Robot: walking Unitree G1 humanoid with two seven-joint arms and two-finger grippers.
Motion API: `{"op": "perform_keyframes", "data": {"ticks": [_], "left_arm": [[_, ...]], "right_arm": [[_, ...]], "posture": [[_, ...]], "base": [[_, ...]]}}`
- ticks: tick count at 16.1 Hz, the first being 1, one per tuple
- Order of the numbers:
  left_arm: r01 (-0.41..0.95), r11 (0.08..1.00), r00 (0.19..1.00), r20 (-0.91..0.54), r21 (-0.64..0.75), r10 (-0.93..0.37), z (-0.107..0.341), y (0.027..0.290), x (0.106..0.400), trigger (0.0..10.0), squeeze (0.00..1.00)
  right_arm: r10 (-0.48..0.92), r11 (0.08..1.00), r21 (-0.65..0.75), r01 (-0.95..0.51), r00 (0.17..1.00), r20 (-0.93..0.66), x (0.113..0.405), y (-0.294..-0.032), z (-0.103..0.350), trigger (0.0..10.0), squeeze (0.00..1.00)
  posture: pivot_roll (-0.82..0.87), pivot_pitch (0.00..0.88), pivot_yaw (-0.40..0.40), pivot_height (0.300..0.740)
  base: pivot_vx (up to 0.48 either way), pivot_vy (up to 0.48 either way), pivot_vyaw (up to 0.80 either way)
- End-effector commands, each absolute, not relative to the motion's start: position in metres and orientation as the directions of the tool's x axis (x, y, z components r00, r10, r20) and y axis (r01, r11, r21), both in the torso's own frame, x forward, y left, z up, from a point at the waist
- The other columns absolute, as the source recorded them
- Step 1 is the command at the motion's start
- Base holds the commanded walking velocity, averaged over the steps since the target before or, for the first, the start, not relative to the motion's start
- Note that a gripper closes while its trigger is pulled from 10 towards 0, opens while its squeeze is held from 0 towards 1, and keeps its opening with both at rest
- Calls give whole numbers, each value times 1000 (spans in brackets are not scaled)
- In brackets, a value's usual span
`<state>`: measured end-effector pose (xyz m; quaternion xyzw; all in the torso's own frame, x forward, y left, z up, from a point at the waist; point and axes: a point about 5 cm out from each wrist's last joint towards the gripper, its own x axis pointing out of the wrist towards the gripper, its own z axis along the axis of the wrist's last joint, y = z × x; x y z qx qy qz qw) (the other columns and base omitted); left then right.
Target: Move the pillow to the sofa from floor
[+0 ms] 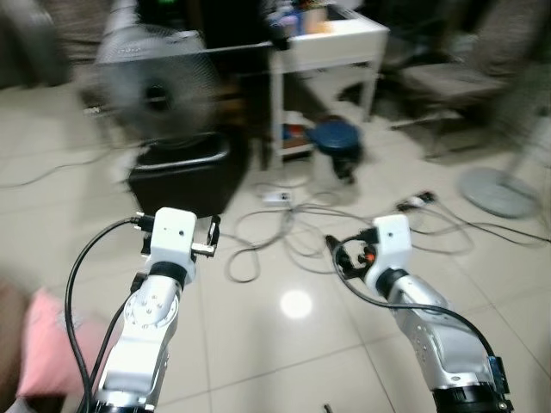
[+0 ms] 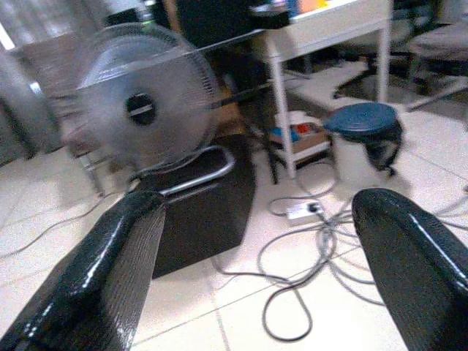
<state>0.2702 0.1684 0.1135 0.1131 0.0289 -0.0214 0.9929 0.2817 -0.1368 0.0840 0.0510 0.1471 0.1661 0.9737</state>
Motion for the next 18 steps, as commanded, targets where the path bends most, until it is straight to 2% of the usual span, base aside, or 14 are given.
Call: {"op": "perform_keyframes", "data": {"ticks": [1,6,13,14,18], "left_arm": [[13,974,999,-39,224,-4,119,177,268,10000,0],[-7,978,1000,11,209,4,128,177,272,10000,0],[46,975,999,-29,215,-41,120,175,269,10000,0],[66,964,997,-55,256,-53,116,175,270,10000,0],[84,966,996,-61,245,-71,116,174,274,10000,0]], "right_arm": [[346,937,153,-315,898,-272,284,-130,85,10000,0],[342,940,115,-322,890,-301,285,-132,83,10000,0],[350,937,100,-335,883,-314,286,-133,81,10000,0],[302,953,112,-280,891,-339,285,-138,75,10000,0],[295,955,80,-284,896,-332,285,-137,76,10000,0]], "posture": [[86,0,-2,740],[72,0,7,740],[74,0,4,740],[76,0,5,740],[55,0,30,740]], "base": [[0,0,800],[0,0,800],[0,0,800],[0,0,0],[0,255,0]]}}
